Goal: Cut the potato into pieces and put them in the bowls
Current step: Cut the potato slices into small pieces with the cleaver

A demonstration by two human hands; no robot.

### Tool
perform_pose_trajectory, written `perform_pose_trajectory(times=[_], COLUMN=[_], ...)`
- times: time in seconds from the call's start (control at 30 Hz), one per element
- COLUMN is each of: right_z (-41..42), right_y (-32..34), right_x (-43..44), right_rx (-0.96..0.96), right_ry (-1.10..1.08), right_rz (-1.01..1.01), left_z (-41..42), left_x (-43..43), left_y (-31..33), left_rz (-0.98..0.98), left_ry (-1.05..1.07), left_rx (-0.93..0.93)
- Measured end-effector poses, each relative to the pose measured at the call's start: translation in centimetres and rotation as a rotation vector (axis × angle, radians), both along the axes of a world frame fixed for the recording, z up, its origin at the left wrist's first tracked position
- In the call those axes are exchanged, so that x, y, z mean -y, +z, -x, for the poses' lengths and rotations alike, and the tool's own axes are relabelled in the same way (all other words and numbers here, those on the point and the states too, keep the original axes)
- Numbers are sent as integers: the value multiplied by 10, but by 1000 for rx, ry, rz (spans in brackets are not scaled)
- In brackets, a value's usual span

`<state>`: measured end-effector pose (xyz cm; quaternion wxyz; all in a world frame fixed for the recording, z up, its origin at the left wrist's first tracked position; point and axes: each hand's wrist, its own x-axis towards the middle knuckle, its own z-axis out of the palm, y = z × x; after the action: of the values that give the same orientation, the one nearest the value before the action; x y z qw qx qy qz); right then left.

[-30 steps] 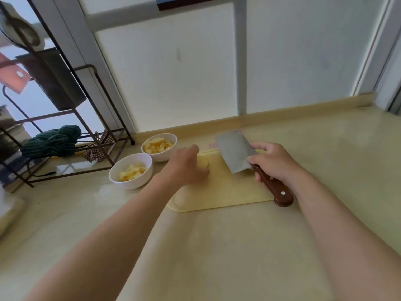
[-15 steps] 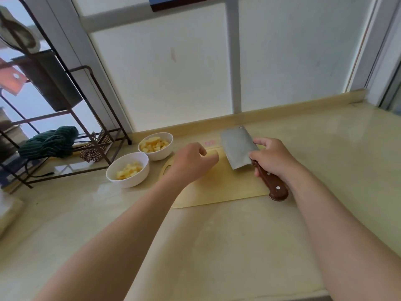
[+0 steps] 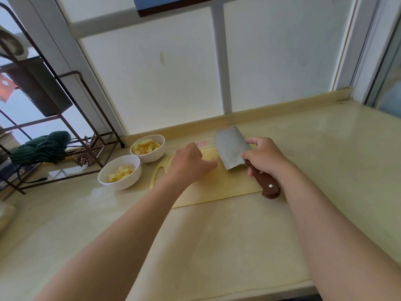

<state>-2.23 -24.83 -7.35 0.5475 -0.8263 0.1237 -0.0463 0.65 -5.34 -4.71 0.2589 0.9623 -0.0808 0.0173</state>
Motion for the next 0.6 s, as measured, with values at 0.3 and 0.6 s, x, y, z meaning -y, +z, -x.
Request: perform_pose_trajectory(times=[0.3,0.6], right_z=[3,6], right_y=[1,7], right_x=[5,4], right_rx=[-39,-54], right_ry=[90,130], right_rz=[137,85], left_z=[-7,-5], left_x=[-12,-30], left_y=[-5,-27], left_rz=[-1,-24], left_ry=[-30,-333], left_rx=[-101,-41])
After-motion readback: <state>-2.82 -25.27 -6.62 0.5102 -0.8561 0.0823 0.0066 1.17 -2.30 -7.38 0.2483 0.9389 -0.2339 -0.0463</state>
